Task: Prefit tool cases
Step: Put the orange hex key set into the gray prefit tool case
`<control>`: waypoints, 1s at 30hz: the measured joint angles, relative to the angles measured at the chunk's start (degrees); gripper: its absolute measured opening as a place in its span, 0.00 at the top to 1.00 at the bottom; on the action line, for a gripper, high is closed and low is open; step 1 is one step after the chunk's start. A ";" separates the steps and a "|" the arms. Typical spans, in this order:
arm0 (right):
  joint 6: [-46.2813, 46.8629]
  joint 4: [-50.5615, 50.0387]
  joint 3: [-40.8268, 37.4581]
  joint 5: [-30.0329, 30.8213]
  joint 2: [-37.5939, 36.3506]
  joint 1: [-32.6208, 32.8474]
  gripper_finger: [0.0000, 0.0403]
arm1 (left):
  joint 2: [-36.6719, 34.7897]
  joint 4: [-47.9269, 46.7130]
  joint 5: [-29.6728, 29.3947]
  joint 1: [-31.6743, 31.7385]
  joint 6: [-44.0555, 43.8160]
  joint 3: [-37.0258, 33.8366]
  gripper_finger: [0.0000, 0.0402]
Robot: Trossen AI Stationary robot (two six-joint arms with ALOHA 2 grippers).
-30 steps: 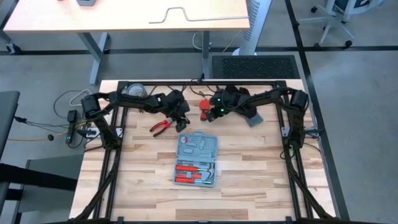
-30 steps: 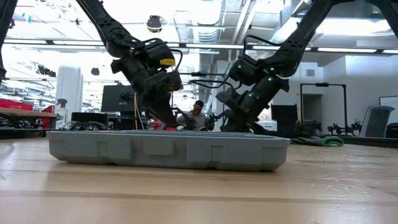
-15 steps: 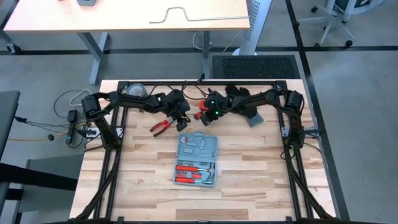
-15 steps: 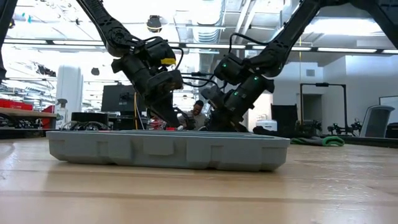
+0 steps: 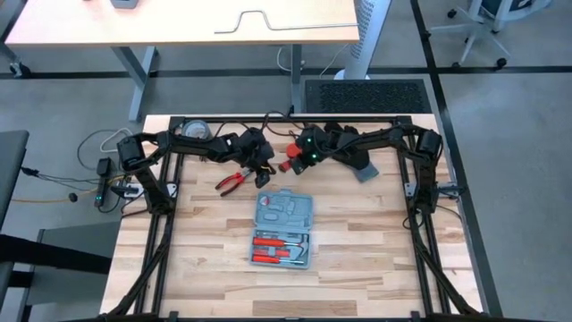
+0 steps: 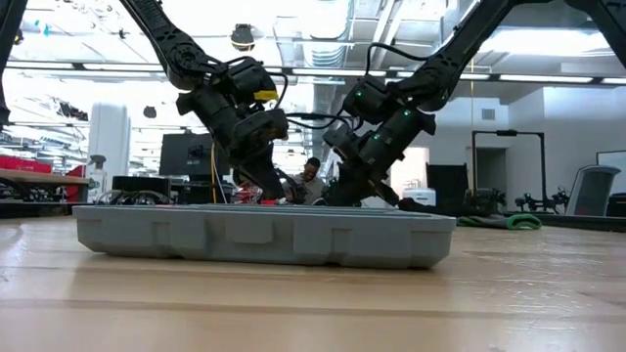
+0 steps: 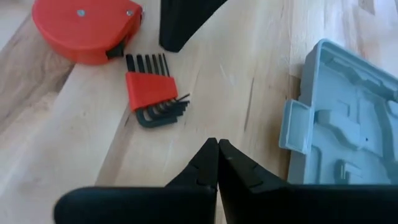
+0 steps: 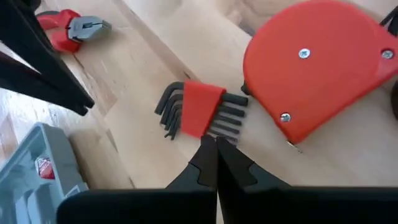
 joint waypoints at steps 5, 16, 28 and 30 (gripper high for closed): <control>1.22 3.60 0.00 -1.67 -0.02 0.47 1.00 | 0.15 1.56 -0.11 0.00 0.02 0.02 1.00; 1.18 4.46 2.09 -0.77 3.69 3.52 1.00 | -1.19 -3.15 0.82 -1.33 0.64 0.04 1.00; -0.96 0.14 2.16 0.23 2.91 3.50 1.00 | -0.79 -4.47 -1.38 -2.01 0.44 0.04 1.00; -1.51 0.18 2.86 0.28 2.34 3.50 1.00 | -0.79 -4.42 -1.38 -2.03 0.19 0.04 1.00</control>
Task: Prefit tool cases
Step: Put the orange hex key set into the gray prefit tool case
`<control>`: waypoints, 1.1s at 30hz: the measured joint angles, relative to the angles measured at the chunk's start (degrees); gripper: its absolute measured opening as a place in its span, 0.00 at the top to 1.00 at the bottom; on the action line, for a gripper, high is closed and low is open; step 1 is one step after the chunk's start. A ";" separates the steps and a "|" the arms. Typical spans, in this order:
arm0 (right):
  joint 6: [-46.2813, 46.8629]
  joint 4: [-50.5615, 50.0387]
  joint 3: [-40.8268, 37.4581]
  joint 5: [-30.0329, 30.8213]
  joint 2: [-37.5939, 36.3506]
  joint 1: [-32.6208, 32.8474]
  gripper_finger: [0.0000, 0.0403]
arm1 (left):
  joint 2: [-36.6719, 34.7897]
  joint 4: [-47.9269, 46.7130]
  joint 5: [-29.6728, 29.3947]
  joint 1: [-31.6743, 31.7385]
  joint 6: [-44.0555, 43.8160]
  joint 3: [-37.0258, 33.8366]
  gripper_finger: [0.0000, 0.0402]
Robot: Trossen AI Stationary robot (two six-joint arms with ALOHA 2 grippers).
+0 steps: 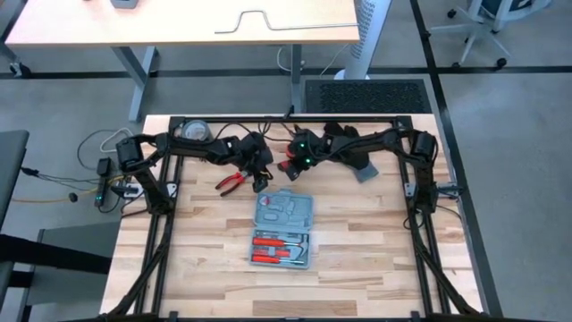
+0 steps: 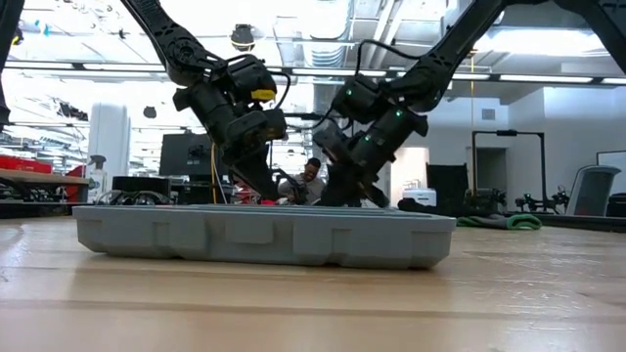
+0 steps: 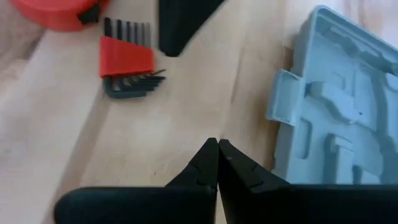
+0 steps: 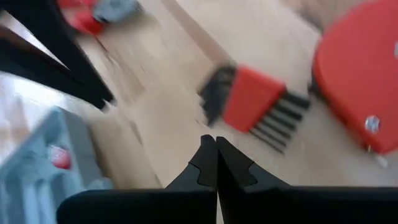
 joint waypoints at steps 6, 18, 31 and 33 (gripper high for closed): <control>-0.39 0.54 3.22 0.02 1.10 0.00 1.00 | 0.00 -0.45 2.50 -1.84 -0.29 0.00 1.00; -3.29 -1.66 3.75 1.53 1.74 0.00 1.00 | -8.91 19.68 3.09 -3.19 -11.16 -15.30 1.00; -3.23 -2.05 4.76 1.89 5.09 1.79 1.00 | -9.86 20.64 1.72 -4.32 -14.35 -16.85 1.00; -4.84 -5.36 5.96 3.33 5.08 2.92 1.00 | -9.86 20.40 1.73 -4.77 -14.31 -16.85 1.00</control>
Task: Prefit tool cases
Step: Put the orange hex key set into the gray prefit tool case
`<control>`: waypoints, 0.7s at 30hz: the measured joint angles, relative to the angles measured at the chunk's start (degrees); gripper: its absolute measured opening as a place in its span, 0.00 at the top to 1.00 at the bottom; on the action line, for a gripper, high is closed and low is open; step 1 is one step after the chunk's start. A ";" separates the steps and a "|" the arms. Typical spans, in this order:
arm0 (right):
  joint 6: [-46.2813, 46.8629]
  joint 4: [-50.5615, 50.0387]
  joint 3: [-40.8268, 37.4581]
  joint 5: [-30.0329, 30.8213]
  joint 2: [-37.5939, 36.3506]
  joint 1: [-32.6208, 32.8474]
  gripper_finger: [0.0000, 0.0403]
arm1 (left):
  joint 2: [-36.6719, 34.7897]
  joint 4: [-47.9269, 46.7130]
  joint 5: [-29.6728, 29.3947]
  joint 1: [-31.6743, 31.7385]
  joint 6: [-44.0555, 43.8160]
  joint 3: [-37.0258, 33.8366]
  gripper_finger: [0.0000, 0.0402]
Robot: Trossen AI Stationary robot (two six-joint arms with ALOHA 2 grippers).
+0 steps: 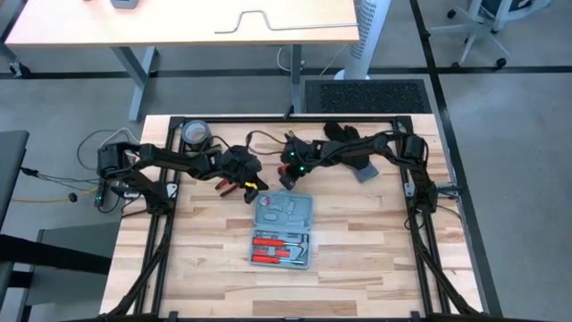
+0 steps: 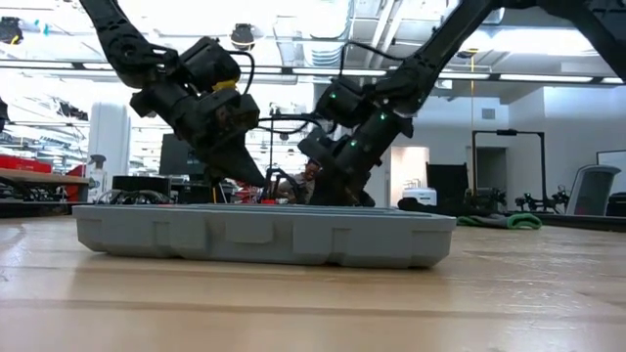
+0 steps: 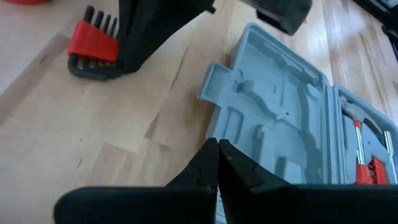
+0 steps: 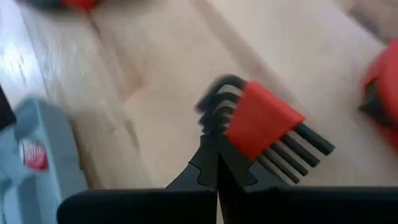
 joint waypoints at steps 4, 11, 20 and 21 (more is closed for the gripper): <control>-4.53 -8.06 4.05 0.25 0.05 0.87 1.00 | 0.00 -0.39 -0.36 -0.18 0.25 0.00 1.00; -5.57 -10.30 7.64 -0.21 -0.78 -0.09 1.00 | 0.20 -0.54 -2.03 -0.16 0.39 0.02 1.00; -6.78 -12.75 7.73 -2.58 -1.96 -3.81 1.00 | 0.20 2.51 -5.83 -0.07 1.73 0.02 1.00; -6.87 -12.68 7.73 -3.39 -1.92 -4.17 1.00 | 0.20 2.84 -5.99 -0.06 1.71 0.02 1.00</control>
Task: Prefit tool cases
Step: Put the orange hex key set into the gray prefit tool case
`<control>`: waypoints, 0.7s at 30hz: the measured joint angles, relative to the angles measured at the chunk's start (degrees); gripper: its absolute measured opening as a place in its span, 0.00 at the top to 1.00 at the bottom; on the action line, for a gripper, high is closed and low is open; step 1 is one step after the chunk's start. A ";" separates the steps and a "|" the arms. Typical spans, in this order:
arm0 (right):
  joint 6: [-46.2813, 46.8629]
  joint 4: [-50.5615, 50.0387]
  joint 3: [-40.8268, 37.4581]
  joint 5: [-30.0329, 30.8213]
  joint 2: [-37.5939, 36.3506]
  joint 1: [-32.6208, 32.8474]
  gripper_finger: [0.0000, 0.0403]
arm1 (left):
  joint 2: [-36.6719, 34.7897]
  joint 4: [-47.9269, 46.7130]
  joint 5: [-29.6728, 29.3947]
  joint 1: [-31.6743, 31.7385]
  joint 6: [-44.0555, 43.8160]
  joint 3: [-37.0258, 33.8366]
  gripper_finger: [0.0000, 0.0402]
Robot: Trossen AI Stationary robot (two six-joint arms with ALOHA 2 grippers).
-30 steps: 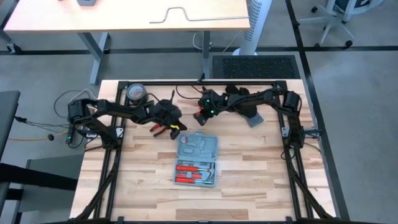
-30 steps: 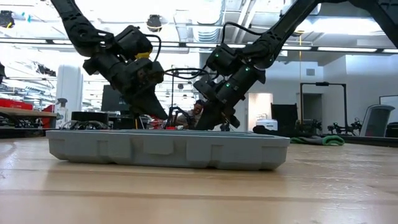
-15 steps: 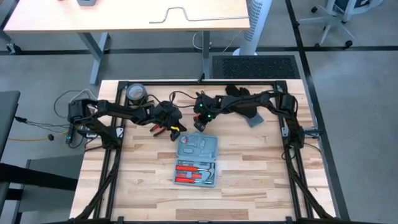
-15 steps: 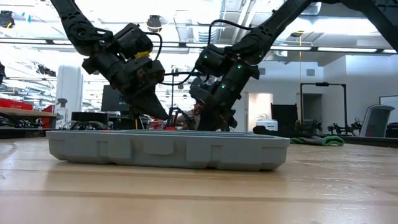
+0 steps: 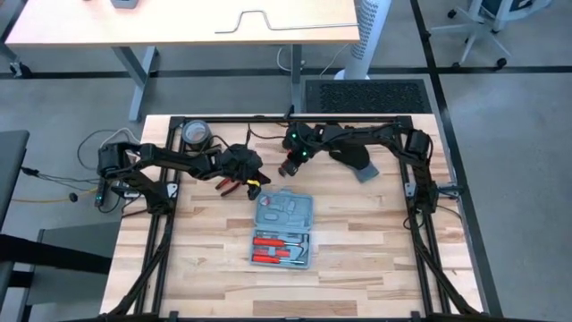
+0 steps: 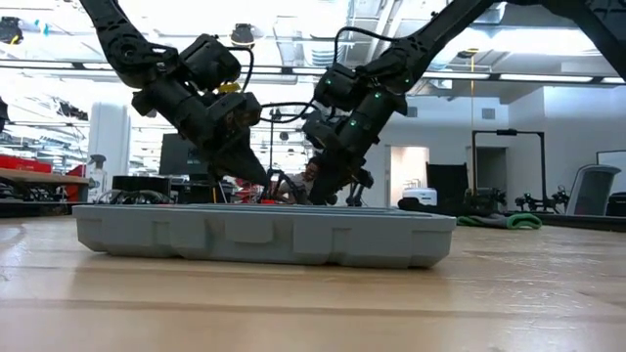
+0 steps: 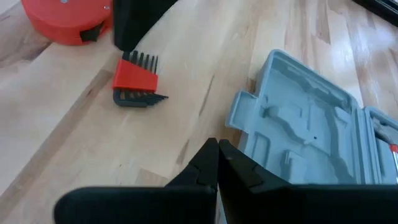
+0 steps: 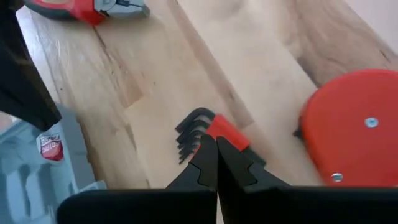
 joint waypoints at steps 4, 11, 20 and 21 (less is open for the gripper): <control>-0.03 1.58 0.00 -0.22 1.32 0.33 1.00 | 0.00 -0.28 -0.29 0.00 -0.11 0.01 1.00; 0.82 3.95 0.00 3.13 2.30 2.60 1.00 | 0.00 -0.54 -0.30 0.00 -0.22 0.02 1.00; -0.03 3.04 0.00 4.77 2.30 2.83 1.00 | 0.00 -0.78 -0.31 0.00 -0.22 0.02 1.00; 0.04 2.86 0.00 4.17 2.30 2.86 1.00 | 0.00 -0.79 -0.24 0.00 -0.28 0.02 1.00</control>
